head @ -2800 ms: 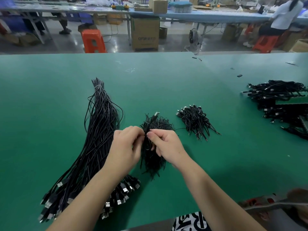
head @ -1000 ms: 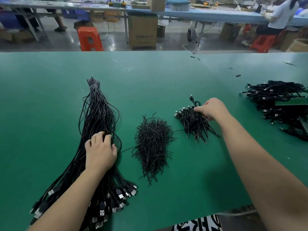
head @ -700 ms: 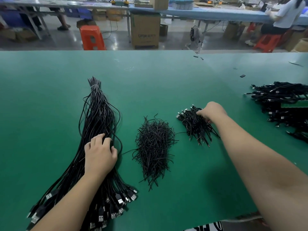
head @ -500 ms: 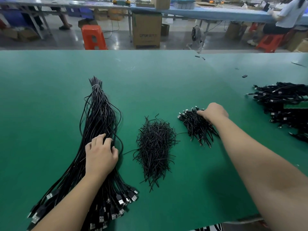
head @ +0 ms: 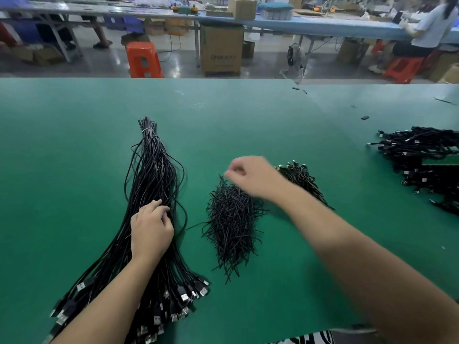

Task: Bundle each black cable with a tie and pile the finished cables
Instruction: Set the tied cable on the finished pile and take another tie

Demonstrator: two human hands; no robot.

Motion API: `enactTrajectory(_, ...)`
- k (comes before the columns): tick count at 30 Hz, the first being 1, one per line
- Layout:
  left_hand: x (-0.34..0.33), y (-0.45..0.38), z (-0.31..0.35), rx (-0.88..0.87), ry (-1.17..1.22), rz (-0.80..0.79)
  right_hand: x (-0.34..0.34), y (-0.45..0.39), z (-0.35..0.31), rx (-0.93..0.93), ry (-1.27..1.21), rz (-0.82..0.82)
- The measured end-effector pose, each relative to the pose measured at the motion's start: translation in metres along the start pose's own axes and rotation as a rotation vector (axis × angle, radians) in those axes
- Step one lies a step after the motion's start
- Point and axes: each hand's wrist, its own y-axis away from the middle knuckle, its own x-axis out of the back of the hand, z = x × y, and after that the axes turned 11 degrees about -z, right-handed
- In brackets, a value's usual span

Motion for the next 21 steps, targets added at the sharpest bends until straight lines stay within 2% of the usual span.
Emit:
enactTrajectory(4, 0.007, -0.003, -0.001, 0.006, 0.179, 0.073, -0.065, 0.008, -0.052, 0.196, 0.062, -0.376)
enactTrajectory(7, 0.012, -0.004, -0.001, 0.062, 0.28, 0.076, -0.114, 0.002, -0.064, 0.155, 0.094, -0.521)
enactTrajectory(9, 0.014, -0.003, -0.001, 0.082, 0.336, 0.081, -0.139, -0.003, -0.065, 0.12, 0.108, -0.512)
enactTrajectory(13, 0.015, -0.002, -0.001, 0.098, 0.377, 0.063, -0.158, -0.011, -0.063, 0.083, 0.121, -0.38)
enactTrajectory(21, 0.018, -0.003, -0.005, 0.164, 0.479, 0.072, -0.173, -0.01, -0.062, 0.21, 0.257, -0.29)
